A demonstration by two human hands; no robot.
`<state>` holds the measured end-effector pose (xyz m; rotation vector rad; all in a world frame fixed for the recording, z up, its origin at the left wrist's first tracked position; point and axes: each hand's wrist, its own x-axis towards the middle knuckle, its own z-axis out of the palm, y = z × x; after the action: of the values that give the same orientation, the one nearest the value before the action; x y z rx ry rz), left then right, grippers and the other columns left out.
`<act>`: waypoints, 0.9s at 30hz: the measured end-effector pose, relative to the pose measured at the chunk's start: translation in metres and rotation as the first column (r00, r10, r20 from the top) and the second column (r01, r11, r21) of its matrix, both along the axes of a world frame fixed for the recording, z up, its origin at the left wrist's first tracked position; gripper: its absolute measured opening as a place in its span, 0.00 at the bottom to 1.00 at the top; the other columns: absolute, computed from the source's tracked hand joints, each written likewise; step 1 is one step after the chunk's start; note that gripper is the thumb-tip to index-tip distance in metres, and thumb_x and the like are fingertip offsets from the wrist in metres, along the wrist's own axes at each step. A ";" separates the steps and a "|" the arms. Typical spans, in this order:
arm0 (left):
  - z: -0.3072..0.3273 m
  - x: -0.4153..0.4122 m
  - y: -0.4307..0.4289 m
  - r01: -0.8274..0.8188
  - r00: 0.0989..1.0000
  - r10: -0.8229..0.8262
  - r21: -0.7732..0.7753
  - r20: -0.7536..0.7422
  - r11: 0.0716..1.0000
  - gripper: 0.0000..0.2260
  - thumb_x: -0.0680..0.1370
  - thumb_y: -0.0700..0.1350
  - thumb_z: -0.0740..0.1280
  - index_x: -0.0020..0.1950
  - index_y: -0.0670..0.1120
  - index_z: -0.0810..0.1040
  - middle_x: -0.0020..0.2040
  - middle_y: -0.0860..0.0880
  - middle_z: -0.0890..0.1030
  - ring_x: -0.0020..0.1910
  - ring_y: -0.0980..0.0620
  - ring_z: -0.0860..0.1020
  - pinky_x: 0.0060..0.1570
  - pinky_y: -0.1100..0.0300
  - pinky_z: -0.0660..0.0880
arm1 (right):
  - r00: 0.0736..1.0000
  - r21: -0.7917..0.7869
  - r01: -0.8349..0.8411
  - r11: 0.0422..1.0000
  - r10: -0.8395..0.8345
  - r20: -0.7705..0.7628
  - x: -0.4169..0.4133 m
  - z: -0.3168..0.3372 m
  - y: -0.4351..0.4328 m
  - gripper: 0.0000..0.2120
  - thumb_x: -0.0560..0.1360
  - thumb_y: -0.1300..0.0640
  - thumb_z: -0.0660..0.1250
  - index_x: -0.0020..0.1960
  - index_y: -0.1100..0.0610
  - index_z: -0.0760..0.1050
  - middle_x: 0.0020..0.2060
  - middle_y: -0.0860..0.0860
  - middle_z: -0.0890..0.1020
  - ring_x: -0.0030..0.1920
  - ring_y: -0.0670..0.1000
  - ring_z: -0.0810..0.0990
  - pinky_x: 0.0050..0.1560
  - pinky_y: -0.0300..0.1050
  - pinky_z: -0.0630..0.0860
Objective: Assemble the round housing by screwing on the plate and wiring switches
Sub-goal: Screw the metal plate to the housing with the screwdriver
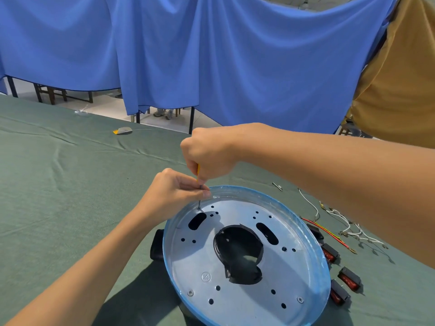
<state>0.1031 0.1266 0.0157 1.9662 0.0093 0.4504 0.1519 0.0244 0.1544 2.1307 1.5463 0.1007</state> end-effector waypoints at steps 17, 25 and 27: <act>0.001 -0.001 -0.001 0.068 0.997 -0.070 -0.040 -0.045 0.997 0.09 0.75 0.40 0.74 0.42 0.55 0.87 0.42 0.52 0.87 0.46 0.51 0.84 0.59 0.50 0.78 | 0.846 -0.094 0.507 0.857 -0.515 -0.138 -0.008 0.002 0.022 0.12 0.78 0.59 0.59 0.52 0.59 0.81 0.37 0.50 0.79 0.30 0.50 0.70 0.24 0.35 0.66; -0.001 0.002 0.000 0.073 0.996 -0.075 -0.026 -0.058 0.997 0.08 0.76 0.40 0.73 0.44 0.53 0.87 0.41 0.54 0.87 0.49 0.55 0.84 0.61 0.49 0.77 | 0.980 -0.086 0.196 0.977 -0.198 -0.013 -0.009 0.011 0.004 0.09 0.73 0.48 0.69 0.44 0.53 0.78 0.37 0.49 0.81 0.33 0.47 0.78 0.25 0.36 0.67; -0.001 0.002 0.000 0.076 0.995 -0.076 -0.008 -0.062 0.997 0.06 0.76 0.40 0.73 0.46 0.51 0.87 0.41 0.56 0.87 0.48 0.58 0.84 0.61 0.51 0.77 | 0.993 -0.129 0.003 0.992 0.013 0.120 -0.011 0.014 0.001 0.04 0.72 0.49 0.71 0.43 0.48 0.80 0.39 0.48 0.78 0.30 0.44 0.72 0.20 0.37 0.64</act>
<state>0.1048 0.1265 0.0147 1.9669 -0.0246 0.3386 0.1405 0.0256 0.1689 1.9829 1.4487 0.1256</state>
